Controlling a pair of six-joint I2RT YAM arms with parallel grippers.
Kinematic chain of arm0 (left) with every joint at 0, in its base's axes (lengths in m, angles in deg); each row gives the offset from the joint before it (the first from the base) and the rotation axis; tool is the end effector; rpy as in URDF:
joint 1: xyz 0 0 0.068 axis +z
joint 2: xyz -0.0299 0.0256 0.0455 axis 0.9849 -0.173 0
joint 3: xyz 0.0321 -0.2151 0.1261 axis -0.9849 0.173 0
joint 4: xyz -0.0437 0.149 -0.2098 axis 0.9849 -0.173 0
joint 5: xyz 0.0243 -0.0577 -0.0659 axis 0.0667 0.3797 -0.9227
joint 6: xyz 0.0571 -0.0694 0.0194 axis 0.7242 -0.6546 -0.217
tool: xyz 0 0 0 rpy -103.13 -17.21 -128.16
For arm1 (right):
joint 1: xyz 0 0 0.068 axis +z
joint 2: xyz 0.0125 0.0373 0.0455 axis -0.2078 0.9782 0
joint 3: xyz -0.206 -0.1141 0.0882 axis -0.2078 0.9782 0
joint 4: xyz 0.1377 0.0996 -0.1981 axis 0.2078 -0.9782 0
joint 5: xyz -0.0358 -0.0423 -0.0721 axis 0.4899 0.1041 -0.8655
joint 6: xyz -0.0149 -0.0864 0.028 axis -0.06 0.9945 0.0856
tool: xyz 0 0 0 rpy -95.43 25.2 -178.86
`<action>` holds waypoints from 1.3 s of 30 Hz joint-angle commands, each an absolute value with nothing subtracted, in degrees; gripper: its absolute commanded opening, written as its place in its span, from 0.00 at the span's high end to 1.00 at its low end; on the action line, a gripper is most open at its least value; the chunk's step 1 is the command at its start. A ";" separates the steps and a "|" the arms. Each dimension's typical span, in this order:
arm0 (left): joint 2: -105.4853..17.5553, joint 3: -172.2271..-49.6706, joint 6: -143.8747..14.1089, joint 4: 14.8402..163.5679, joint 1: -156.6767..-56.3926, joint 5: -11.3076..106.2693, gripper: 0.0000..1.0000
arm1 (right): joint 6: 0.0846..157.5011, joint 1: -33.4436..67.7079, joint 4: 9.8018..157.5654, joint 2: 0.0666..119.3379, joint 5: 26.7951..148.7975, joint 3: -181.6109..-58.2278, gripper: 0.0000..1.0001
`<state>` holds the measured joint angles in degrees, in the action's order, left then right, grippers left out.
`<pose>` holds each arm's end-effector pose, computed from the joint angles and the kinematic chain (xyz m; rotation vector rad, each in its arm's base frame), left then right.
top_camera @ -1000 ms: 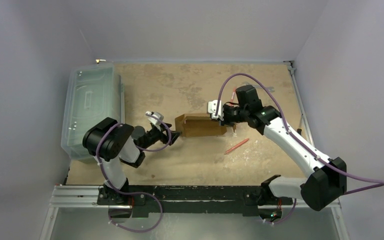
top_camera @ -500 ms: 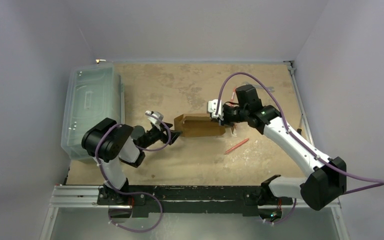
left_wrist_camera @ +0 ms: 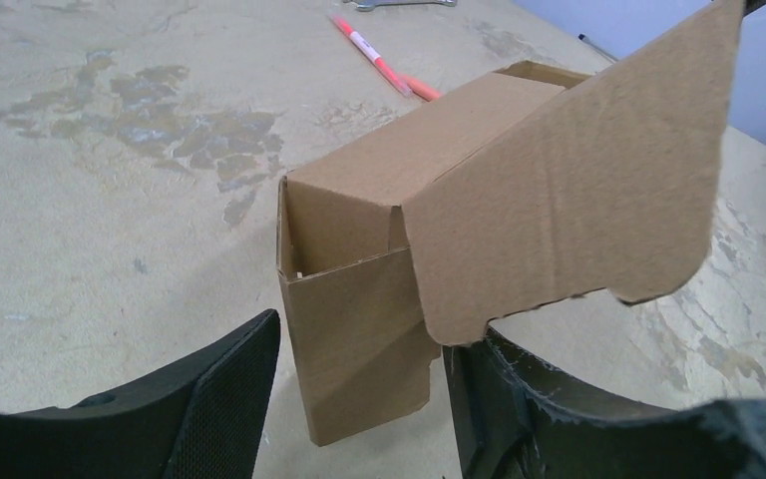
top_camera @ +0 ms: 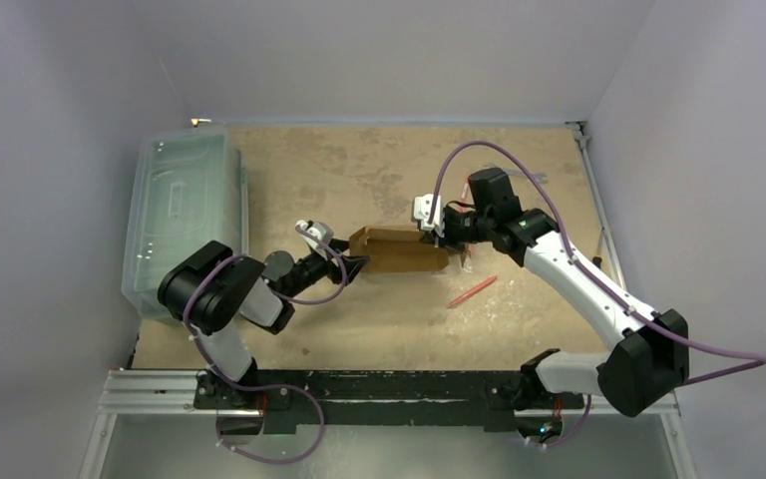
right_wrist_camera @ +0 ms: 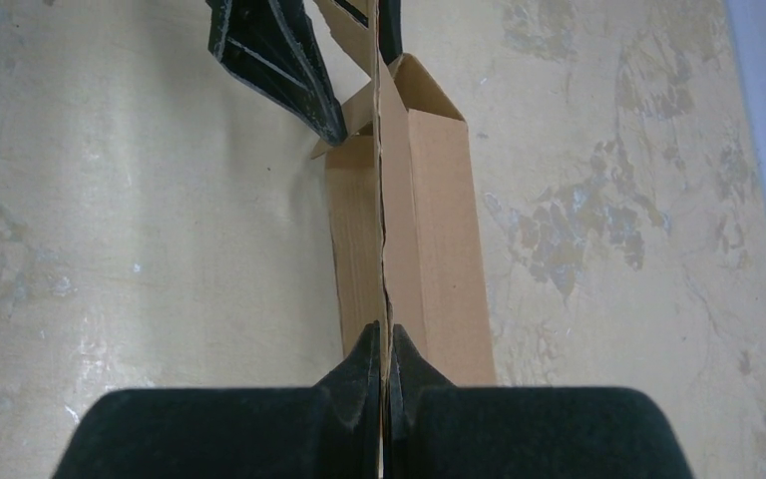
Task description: Fold the paper box
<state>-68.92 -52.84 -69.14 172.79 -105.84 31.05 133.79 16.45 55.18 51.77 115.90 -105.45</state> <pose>0.2444 -0.1565 0.1097 0.4895 1.5812 -0.8998 0.2477 0.1890 0.2601 -1.5845 1.4953 0.5168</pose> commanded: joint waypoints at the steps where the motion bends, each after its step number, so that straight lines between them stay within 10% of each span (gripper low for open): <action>1: -66.62 -53.99 -67.01 175.97 -107.48 35.00 0.44 | 131.57 16.65 56.67 52.17 117.19 -107.65 1.00; 39: -77.36 -52.75 -69.08 188.99 -118.28 59.96 0.71 | 130.11 17.18 55.11 55.25 121.01 -107.39 1.00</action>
